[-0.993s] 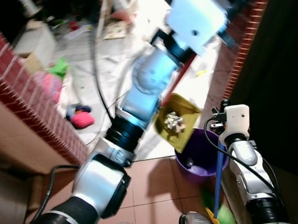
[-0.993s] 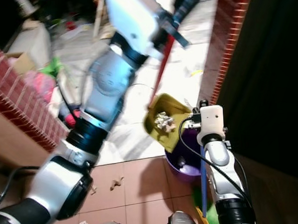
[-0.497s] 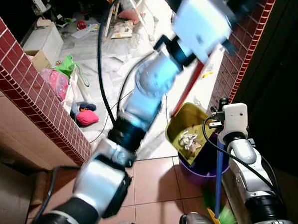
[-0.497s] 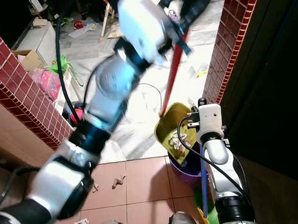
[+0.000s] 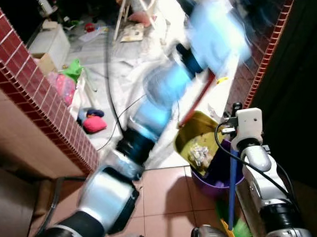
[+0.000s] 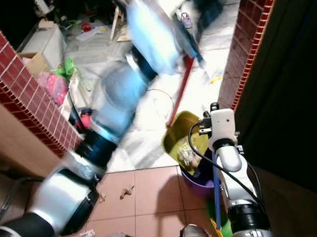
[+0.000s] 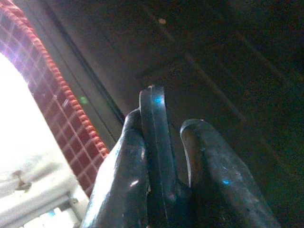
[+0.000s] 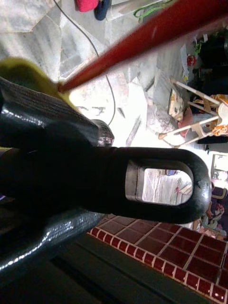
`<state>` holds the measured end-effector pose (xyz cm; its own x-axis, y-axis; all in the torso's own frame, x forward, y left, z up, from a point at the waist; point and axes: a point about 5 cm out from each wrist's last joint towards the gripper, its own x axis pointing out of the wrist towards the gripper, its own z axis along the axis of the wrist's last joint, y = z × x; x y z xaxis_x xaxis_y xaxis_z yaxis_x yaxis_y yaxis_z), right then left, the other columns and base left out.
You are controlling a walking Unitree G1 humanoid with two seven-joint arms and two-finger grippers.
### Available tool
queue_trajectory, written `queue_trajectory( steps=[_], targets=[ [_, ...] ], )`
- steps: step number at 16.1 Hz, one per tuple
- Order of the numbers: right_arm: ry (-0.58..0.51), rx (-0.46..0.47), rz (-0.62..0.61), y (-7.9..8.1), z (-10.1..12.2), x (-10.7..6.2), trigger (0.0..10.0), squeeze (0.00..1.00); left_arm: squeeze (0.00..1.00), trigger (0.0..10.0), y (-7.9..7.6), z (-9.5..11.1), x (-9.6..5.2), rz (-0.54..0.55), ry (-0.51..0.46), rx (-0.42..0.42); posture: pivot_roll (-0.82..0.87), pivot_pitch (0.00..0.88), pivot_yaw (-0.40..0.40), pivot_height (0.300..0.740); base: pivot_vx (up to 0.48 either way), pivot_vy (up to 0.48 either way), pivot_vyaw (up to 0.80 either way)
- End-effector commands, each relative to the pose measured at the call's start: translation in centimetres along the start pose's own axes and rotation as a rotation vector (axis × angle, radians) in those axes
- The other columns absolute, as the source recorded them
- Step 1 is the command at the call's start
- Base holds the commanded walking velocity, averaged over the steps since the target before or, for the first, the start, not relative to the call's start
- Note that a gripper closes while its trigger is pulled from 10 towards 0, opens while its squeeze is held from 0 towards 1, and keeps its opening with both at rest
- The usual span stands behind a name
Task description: Sweep floor
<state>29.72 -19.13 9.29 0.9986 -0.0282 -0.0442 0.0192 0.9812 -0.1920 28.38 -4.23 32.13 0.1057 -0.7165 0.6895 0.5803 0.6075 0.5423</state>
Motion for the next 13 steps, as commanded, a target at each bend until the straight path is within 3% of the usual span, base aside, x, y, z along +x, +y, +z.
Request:
queue_trajectory(
  steps=[1,2,3,4,5,6,9,10,11,13],
  targets=[
    [-0.041,0.0,-0.012,-0.1,0.8,0.3,10.0,0.0,0.0,10.0,0.5,0.2,0.9,-0.014,0.01,-0.016,-0.14,0.0,0.049,0.74,0.0,0.0,0.0],
    [-0.043,-0.002,-0.006,0.1,0.8,0.4,10.0,0.0,0.0,10.0,-1.6,1.2,0.5,-0.151,-0.07,0.09,-0.14,0.0,0.058,0.74,0.0,0.0,0.0],
    [-0.053,-0.004,-0.001,0.3,1.0,0.4,10.0,0.0,0.0,10.0,1.5,0.8,1.0,0.041,-0.026,0.021,-0.15,0.0,0.062,0.74,0.0,0.0,0.0],
    [-0.05,-0.002,-0.013,-0.1,0.9,0.6,10.0,0.0,0.0,10.0,1.2,-0.1,1.4,-0.006,0.029,-0.059,-0.12,0.0,0.047,0.74,0.0,0.0,0.0],
    [-0.046,-0.002,-0.014,-0.1,0.8,0.6,10.0,0.0,0.0,10.0,-0.7,0.4,1.1,-0.119,-0.008,-0.022,-0.12,0.0,0.051,0.74,0.0,0.0,0.0],
    [-0.06,0.0,-0.015,0.2,1.0,0.7,10.0,0.0,0.0,10.0,0.2,0.5,0.6,0.03,-0.008,-0.027,-0.14,0.0,0.063,0.74,0.0,0.0,0.0],
    [-0.061,0.003,-0.03,0.0,1.0,0.7,10.0,0.0,0.0,10.0,6.2,0.2,0.4,0.316,0.041,0.065,-0.14,0.0,0.062,0.74,0.0,0.0,0.0],
    [-0.062,0.0,-0.027,0.1,1.0,0.7,10.0,0.0,0.0,10.0,10.2,0.5,-0.2,0.502,0.068,0.084,-0.13,0.0,0.058,0.74,0.0,0.0,0.0],
    [-0.065,0.0,-0.027,0.1,1.0,0.7,10.0,0.0,0.0,10.0,12.8,1.1,-1.1,0.616,0.074,0.127,-0.13,0.0,0.054,0.74,0.0,0.0,0.0],
    [-0.067,0.001,-0.03,0.1,1.0,0.9,10.0,0.0,0.0,10.0,14.8,2.1,-1.6,0.7,0.059,0.153,-0.12,0.0,0.047,0.74,0.0,0.0,0.0]
  ],
)
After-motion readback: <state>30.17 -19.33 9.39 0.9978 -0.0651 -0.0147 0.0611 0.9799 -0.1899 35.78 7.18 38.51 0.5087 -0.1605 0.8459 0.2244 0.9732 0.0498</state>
